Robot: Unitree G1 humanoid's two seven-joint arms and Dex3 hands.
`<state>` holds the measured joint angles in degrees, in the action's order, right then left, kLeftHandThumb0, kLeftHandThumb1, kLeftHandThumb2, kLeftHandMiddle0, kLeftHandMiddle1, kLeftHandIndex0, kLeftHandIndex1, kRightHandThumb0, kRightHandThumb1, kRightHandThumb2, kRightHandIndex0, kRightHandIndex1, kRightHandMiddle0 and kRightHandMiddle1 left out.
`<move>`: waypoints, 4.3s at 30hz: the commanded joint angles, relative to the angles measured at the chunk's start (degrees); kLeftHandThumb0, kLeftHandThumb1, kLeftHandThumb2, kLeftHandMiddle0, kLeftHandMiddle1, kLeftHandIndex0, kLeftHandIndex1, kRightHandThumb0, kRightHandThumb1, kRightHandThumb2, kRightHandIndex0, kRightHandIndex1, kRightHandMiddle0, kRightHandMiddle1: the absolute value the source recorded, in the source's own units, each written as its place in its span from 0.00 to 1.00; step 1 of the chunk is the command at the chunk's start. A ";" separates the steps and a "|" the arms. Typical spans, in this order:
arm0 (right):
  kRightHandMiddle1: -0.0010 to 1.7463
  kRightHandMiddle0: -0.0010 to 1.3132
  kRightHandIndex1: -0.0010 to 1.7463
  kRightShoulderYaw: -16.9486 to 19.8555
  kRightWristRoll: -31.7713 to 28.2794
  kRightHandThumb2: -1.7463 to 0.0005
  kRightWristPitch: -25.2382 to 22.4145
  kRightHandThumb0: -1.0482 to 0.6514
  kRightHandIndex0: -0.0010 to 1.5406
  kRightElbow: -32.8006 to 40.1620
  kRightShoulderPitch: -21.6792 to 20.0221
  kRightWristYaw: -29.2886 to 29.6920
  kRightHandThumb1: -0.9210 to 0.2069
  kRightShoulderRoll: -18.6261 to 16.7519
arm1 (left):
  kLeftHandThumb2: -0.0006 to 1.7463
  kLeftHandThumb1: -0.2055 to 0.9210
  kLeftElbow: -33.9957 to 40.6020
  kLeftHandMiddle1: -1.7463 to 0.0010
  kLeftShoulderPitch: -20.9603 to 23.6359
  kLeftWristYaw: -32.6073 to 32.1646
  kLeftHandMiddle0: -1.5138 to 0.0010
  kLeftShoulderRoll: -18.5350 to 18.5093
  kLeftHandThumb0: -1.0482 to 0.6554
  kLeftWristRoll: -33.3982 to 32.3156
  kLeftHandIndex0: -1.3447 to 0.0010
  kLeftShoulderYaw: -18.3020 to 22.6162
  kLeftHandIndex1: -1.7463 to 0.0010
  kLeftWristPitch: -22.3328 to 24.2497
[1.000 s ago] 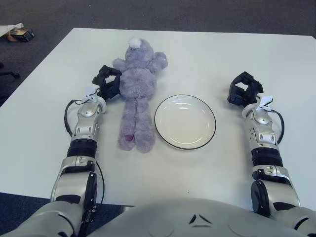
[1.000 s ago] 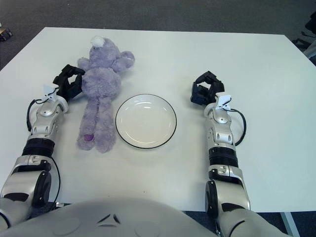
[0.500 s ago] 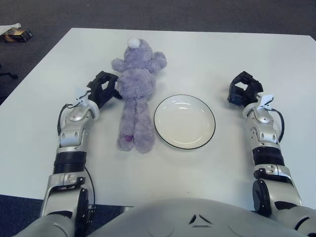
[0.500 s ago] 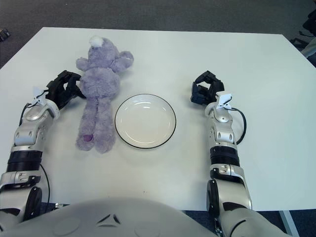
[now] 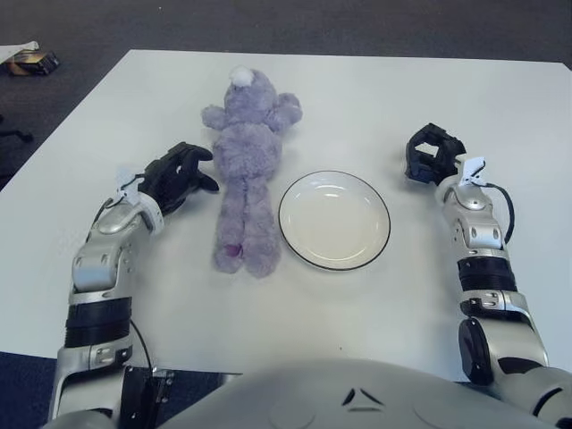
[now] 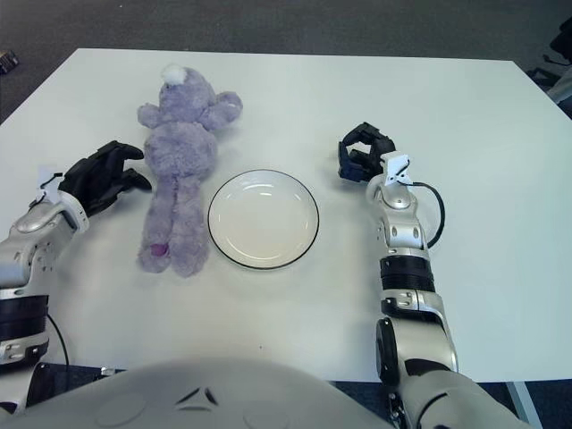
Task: Put the doll into the plate.
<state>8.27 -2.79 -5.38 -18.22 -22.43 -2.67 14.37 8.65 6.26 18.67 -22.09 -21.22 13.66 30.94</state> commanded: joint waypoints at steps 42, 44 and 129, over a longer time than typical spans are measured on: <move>1.00 0.35 1.00 -15.69 15.11 0.39 13.93 0.37 0.58 -0.32 -17.36 -9.64 0.36 3.09 | 0.39 1.00 13.01 0.22 -5.13 3.50 0.84 -1.88 0.14 -7.40 1.00 -0.84 0.13 10.54; 1.00 0.35 1.00 -16.13 15.97 0.38 14.83 0.37 0.58 -0.42 -17.93 -9.35 0.37 2.97 | 0.39 1.00 13.70 0.27 -4.47 3.74 0.85 -2.52 0.14 -9.06 1.00 -0.63 0.15 13.35; 0.43 0.00 0.32 -35.50 43.21 0.35 58.71 0.48 0.00 -23.87 -40.35 -0.88 0.61 5.96 | 0.46 0.83 14.07 0.04 -1.89 1.88 0.62 -2.42 0.38 -9.77 0.76 -4.65 0.00 17.33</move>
<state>-26.33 38.09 52.28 -41.86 -60.39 -4.20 19.43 23.57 4.08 21.13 -24.51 -32.12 9.71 48.87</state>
